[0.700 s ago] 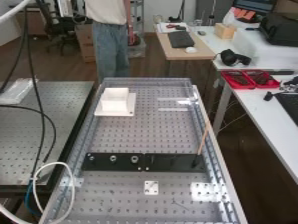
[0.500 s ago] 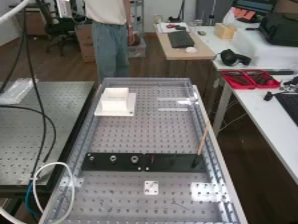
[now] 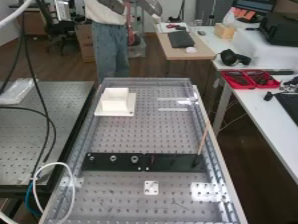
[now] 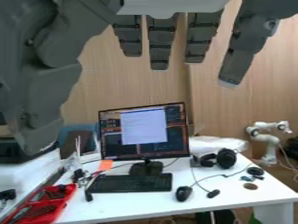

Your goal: Grab the larger nut and place it in the white container

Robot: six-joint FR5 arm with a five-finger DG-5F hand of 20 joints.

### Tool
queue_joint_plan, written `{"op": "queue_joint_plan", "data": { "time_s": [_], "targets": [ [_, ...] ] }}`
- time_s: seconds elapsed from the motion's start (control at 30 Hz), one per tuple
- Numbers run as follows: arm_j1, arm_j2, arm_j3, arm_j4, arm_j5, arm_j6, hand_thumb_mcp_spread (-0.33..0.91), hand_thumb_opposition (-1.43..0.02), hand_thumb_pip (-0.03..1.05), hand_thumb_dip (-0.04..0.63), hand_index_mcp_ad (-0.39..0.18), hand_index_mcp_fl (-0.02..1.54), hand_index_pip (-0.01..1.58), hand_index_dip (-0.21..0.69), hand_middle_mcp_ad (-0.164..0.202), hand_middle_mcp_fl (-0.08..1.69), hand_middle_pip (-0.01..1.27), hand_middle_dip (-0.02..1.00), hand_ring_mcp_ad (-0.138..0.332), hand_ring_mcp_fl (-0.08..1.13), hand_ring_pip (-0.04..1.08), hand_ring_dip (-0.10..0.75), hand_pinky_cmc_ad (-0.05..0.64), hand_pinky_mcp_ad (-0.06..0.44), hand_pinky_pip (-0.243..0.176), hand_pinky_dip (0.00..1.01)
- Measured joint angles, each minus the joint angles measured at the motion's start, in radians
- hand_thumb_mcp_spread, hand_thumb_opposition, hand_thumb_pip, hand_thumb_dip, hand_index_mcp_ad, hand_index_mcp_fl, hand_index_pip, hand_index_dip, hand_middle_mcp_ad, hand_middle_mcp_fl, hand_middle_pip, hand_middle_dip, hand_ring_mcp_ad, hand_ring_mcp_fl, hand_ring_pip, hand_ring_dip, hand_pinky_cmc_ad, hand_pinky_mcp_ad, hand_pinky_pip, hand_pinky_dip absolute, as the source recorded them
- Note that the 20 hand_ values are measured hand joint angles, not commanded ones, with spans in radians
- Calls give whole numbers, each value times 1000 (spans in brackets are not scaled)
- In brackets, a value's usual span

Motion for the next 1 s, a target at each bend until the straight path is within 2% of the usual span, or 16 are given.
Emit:
{"op": "queue_joint_plan", "data": {
  "time_s": [0.07,0.13,0.2,0.27,0.33,0.57,0.77,0.87,1.0],
  "targets": [
    [-2,2,-9,6,2,2,258,-745,494,94,-38,51,94,-84,56,59,126,222,152,0,87,145,353,325,-75,658],
    [-8,6,-26,16,4,4,237,-775,525,94,-37,51,94,-84,52,59,126,225,166,0,87,148,346,328,-91,660],
    [-15,10,-38,24,3,5,239,-771,525,94,-37,51,96,-84,72,56,122,222,169,0,86,147,365,330,-91,672],
    [-24,15,-50,31,1,4,243,-791,525,94,-37,54,101,-84,72,59,136,227,171,0,87,147,367,326,-91,681],
    [-36,22,-63,39,-5,3,225,-791,525,94,-37,54,103,-80,72,59,138,227,173,0,86,147,367,344,-91,681],
    [-72,49,-115,65,-18,4,227,-806,534,98,-38,54,103,-94,75,58,140,227,168,0,91,157,375,346,-94,682],
    [-91,72,-181,104,-5,9,225,-806,534,98,-37,54,103,-94,75,58,140,230,188,0,91,154,379,344,-96,682],
    [-90,80,-212,127,30,11,229,-806,534,98,-37,54,103,-94,75,58,140,230,188,3,91,154,379,347,-96,681],
    [-65,87,-255,167,135,20,216,-806,534,98,-35,51,103,-94,75,58,140,230,188,3,91,154,379,347,-96,681]
  ]
}}
